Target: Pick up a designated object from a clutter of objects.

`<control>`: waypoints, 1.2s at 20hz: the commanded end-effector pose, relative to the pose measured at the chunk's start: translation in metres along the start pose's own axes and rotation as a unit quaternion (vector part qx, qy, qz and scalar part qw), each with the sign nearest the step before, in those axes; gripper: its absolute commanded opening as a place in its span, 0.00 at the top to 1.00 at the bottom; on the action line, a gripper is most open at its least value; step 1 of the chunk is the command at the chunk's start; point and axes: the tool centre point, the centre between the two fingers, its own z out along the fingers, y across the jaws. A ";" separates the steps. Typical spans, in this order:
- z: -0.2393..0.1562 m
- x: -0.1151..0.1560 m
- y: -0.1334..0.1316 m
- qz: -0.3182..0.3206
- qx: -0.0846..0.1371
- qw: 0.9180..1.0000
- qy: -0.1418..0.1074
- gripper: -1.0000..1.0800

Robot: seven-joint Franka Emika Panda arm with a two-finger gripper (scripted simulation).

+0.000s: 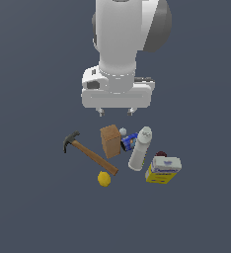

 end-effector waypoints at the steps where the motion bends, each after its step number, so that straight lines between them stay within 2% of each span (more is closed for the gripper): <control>1: 0.000 0.000 0.000 0.000 0.000 1.000 0.000 0.04; 15: -0.007 0.003 -0.006 0.013 0.004 1.000 0.005 0.04; 24: 0.013 0.025 -0.001 0.030 0.006 1.000 0.004 0.04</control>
